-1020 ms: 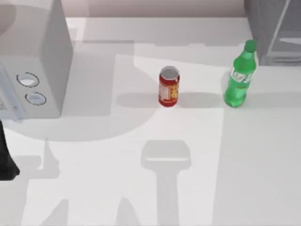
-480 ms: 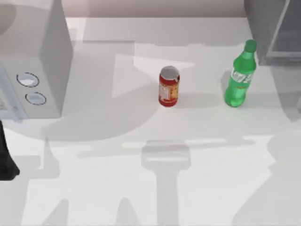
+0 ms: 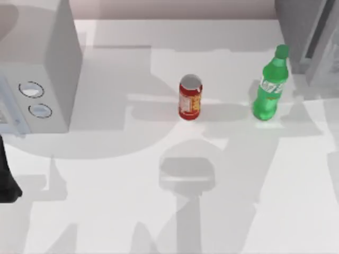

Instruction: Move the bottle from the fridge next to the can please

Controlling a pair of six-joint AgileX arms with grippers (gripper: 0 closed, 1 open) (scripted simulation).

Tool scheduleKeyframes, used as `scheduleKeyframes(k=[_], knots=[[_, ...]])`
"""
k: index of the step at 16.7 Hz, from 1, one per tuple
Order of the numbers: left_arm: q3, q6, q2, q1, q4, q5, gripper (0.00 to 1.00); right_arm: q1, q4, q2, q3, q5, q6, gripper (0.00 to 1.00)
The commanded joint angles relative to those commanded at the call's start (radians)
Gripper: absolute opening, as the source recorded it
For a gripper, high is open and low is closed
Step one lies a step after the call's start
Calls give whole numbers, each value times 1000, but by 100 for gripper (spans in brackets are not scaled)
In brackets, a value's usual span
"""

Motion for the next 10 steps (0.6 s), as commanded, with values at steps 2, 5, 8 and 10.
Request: scheduleKeyframes(k=[2, 5, 8, 10], knots=[[0, 0, 0, 0, 0, 0, 100, 11, 4, -1, -6, 10, 10, 100], [0, 0, 0, 0, 0, 0, 100, -3, 1, 4, -10, 15, 5, 100], [0, 0, 0, 0, 0, 0, 100, -7, -7, 42, 30, 18, 7, 100], [0, 0, 0, 0, 0, 0, 100, -8, -23, 107, 107, 20, 9, 100]])
